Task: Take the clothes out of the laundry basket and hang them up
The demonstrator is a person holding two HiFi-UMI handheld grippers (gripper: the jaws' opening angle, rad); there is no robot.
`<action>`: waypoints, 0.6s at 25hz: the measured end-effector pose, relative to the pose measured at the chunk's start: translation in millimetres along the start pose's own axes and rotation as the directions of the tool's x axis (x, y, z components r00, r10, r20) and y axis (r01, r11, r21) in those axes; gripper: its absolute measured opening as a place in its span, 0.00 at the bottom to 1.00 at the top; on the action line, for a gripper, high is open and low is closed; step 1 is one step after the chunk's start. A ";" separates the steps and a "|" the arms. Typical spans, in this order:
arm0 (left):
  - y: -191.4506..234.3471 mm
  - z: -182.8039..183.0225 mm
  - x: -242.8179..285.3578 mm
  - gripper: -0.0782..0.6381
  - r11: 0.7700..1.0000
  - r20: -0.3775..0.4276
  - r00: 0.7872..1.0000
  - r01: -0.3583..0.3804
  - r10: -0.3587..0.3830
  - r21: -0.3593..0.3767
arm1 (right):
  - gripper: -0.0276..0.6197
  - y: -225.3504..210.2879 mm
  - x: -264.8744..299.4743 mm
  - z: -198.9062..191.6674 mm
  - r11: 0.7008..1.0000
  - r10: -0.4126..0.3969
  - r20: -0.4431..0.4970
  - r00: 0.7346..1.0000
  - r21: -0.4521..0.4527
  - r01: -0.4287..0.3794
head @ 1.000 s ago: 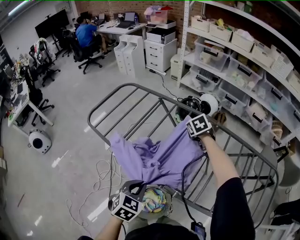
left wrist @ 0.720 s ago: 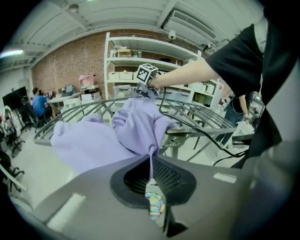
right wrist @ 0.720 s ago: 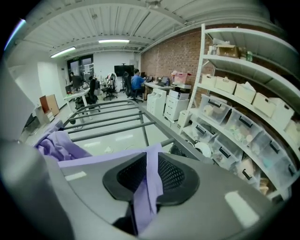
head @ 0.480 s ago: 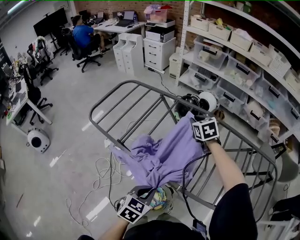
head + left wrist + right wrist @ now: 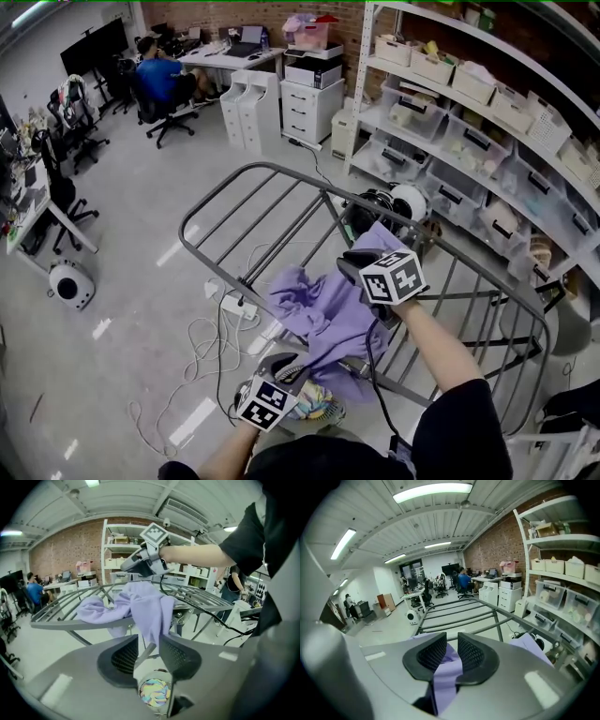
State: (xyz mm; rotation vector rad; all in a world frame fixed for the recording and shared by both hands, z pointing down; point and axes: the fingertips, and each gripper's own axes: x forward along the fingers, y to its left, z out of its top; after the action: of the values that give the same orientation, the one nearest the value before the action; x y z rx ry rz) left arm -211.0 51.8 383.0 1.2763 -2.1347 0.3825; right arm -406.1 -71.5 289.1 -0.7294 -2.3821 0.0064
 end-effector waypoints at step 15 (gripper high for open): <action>150.0 62.8 12.5 0.32 0.986 0.048 0.986 -0.163 0.161 0.030 | 0.14 12.9 -78.4 -36.5 0.980 -0.144 0.087 0.986 0.152 0.129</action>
State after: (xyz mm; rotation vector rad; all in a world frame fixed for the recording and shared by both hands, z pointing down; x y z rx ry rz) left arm -367.9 83.8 352.1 1.1431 -2.2876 0.4632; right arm -328.1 -106.4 270.6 -0.5060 -2.4893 0.1601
